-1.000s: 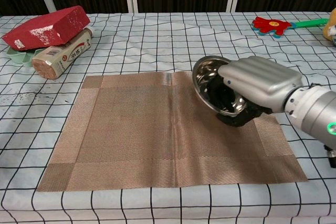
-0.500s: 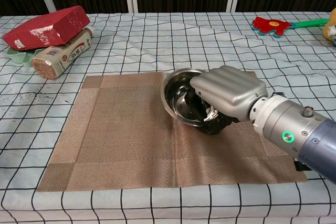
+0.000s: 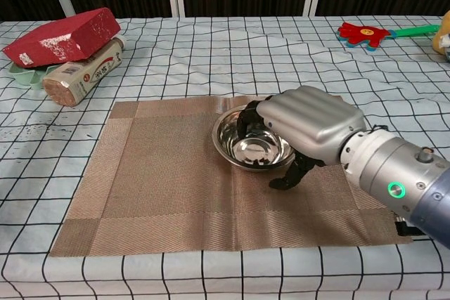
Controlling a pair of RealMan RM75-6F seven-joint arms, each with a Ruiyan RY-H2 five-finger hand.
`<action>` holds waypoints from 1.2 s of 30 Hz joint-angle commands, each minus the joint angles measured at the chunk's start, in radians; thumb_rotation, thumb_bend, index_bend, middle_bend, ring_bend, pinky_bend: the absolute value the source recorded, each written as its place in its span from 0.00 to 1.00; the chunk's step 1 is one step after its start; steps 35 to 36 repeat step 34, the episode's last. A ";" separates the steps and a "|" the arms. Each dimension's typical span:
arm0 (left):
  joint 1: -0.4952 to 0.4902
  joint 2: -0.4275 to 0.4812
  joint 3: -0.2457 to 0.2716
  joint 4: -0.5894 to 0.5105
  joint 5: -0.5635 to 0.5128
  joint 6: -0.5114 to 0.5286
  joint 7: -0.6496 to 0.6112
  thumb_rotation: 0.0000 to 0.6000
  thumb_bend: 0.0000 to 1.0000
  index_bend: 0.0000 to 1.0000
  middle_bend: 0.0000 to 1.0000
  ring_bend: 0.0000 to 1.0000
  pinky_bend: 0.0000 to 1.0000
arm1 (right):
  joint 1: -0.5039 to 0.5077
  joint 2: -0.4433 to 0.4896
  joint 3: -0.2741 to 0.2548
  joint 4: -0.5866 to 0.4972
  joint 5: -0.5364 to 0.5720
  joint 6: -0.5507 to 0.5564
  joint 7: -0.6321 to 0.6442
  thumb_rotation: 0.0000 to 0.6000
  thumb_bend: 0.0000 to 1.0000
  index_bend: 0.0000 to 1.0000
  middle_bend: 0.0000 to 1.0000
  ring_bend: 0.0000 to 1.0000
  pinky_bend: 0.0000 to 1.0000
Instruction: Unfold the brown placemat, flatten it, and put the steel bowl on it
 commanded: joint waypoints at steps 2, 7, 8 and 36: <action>0.001 -0.001 0.001 0.002 0.005 -0.001 0.004 1.00 0.05 0.03 0.00 0.02 0.03 | -0.029 0.050 -0.019 -0.059 -0.002 0.046 -0.035 1.00 0.07 0.26 0.17 0.18 0.21; 0.004 -0.004 0.005 0.003 0.016 -0.001 0.017 1.00 0.05 0.03 0.00 0.02 0.03 | -0.081 0.148 -0.041 -0.126 -0.029 0.124 -0.032 1.00 0.07 0.24 0.17 0.18 0.21; 0.004 -0.005 0.006 0.003 0.019 0.000 0.019 1.00 0.05 0.03 0.00 0.02 0.03 | -0.092 0.168 -0.045 -0.135 -0.037 0.140 -0.025 1.00 0.07 0.24 0.17 0.18 0.21; 0.025 -0.023 0.010 0.018 0.023 0.017 0.176 1.00 0.03 0.00 0.00 0.00 0.00 | -0.423 0.541 -0.081 0.001 -0.108 0.455 0.498 1.00 0.00 0.00 0.00 0.01 0.19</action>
